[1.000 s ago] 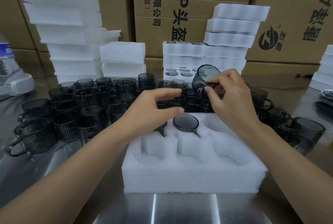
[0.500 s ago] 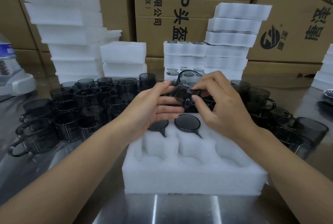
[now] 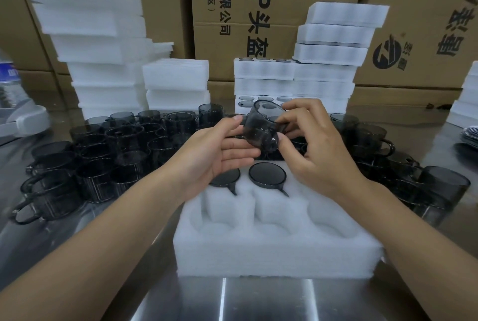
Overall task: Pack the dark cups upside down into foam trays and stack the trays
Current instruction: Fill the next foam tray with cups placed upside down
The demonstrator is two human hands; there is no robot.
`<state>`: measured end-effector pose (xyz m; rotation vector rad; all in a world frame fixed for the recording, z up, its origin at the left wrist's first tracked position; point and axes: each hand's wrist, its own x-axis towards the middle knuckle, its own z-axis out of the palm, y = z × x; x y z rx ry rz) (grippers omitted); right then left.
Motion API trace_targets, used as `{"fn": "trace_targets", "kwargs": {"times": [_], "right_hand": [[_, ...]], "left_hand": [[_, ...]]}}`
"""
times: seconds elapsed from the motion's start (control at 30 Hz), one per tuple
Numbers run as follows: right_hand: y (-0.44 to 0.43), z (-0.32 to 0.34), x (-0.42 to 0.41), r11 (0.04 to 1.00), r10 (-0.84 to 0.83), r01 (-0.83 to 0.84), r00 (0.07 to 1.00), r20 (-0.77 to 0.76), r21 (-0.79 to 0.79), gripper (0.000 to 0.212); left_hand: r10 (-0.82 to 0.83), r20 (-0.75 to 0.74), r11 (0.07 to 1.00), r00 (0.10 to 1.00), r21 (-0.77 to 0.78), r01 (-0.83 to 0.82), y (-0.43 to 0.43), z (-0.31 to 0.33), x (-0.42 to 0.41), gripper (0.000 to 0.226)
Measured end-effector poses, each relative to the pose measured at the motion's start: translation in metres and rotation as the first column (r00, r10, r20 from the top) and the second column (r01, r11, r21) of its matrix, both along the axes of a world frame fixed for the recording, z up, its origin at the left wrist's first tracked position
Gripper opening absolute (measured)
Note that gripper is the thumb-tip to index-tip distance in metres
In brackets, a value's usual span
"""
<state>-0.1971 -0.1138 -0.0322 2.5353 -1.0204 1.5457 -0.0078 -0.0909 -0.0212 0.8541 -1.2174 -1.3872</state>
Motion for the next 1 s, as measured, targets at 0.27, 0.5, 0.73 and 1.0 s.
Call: {"fn": "trace_targets", "kwargs": {"times": [0.27,0.5,0.73,1.0], "right_hand": [[0.0036,0.0038,-0.0019,0.999,0.017,-0.021,0.996,-0.085,-0.038,0.044],[0.0037,0.0047,-0.0029,0.991,0.069,-0.08,0.992,-0.105,-0.109,0.054],[0.0024,0.002,-0.0042,0.992,0.085,-0.095,0.99,-0.108,-0.089,0.053],[0.0024,0.0027,-0.0022,0.994,0.088,-0.092,0.994,-0.063,-0.055,0.055]], "left_hand": [[-0.004,0.086,0.999,0.996,-0.043,0.008,0.001,-0.0015,-0.0007,0.032],[-0.038,0.127,0.995,0.991,-0.089,0.05,0.0002,-0.0037,0.0012,0.023],[-0.036,0.108,0.995,0.994,-0.09,0.046,-0.0008,-0.0047,0.0028,0.046],[-0.064,0.108,0.993,0.992,-0.091,0.074,0.0006,-0.0028,0.004,0.026]]}}
